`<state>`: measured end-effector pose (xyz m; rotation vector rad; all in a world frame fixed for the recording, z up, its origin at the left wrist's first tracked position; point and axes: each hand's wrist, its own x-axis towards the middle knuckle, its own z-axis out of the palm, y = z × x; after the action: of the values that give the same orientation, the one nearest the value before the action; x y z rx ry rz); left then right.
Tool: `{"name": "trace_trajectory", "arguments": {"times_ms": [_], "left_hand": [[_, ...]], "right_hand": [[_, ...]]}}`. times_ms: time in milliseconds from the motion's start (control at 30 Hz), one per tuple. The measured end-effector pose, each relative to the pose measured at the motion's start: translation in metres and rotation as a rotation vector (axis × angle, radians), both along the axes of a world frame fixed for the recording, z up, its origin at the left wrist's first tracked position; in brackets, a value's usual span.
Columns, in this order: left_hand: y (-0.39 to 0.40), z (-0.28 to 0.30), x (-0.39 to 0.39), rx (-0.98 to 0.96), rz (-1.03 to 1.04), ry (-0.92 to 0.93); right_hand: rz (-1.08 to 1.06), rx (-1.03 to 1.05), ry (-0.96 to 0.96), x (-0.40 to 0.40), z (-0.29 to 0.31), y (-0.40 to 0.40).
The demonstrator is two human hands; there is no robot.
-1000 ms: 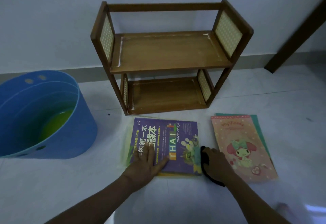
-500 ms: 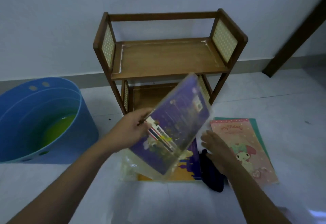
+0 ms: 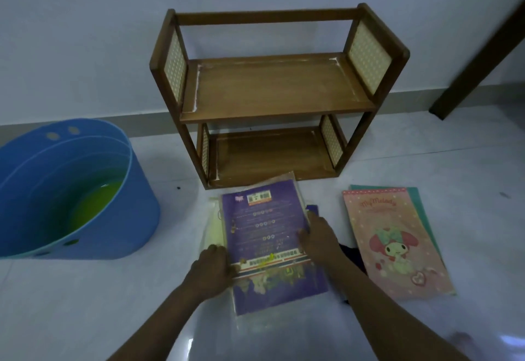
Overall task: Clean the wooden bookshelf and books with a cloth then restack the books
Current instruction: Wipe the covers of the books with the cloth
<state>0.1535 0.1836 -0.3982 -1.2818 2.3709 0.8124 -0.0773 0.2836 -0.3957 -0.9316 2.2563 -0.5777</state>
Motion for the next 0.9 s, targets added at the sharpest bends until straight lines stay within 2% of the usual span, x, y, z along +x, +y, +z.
{"name": "trace_trajectory", "arguments": {"times_ms": [100,167,233,300,400,433,533,667,700,800,900], "left_hand": [[0.003,-0.005,0.008,-0.272,-0.052,0.064],[-0.001,-0.008,0.008,-0.354,-0.152,0.080],[-0.010,-0.013,0.008,-0.326,-0.284,0.051],[-0.017,-0.016,0.009,-0.228,-0.352,0.001],[-0.025,-0.020,0.013,-0.169,-0.402,-0.013],[-0.025,-0.021,0.017,-0.161,-0.408,-0.011],[-0.025,-0.028,0.019,-0.185,-0.392,0.029],[-0.027,-0.031,0.021,-0.197,-0.409,0.076],[-0.027,-0.032,0.021,-0.206,-0.409,0.083],[-0.028,-0.033,0.021,-0.245,-0.443,0.046],[-0.028,-0.032,0.022,-0.272,-0.462,0.023]], "right_hand": [[-0.016,0.018,0.356,-0.003,-0.009,0.046],[-0.053,0.176,0.313,0.000,-0.021,0.082],[-0.038,0.252,0.231,0.001,-0.046,0.109],[-0.061,0.099,0.242,-0.006,-0.053,0.110],[-0.289,-0.138,0.228,-0.022,-0.014,0.084],[-0.272,-0.219,0.263,-0.023,-0.004,0.073],[-0.106,-0.355,0.312,0.002,0.008,0.052],[0.190,-0.142,0.518,0.065,-0.024,0.057],[0.264,-0.169,0.548,0.084,-0.028,0.060],[0.612,-0.293,0.471,0.132,-0.036,0.071],[0.772,-0.297,0.554,0.107,-0.039,0.046]]}}
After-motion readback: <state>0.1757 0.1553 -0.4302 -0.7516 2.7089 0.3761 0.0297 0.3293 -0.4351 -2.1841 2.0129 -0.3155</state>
